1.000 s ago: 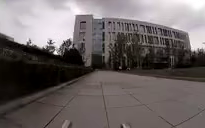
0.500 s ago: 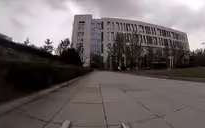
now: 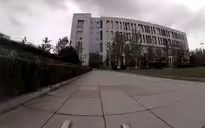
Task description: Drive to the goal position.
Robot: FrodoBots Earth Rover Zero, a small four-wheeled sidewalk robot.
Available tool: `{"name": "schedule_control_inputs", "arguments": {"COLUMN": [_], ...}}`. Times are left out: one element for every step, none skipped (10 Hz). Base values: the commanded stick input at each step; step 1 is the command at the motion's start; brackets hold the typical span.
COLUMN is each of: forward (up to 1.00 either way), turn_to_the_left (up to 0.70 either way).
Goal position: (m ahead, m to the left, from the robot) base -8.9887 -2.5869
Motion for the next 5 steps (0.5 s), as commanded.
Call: {"name": "schedule_control_inputs", "arguments": {"forward": [1.0, 1.0, 1.0, 1.0, 1.0], "turn_to_the_left": [-0.13, -0.03, -0.05, -0.12, -0.02]}}
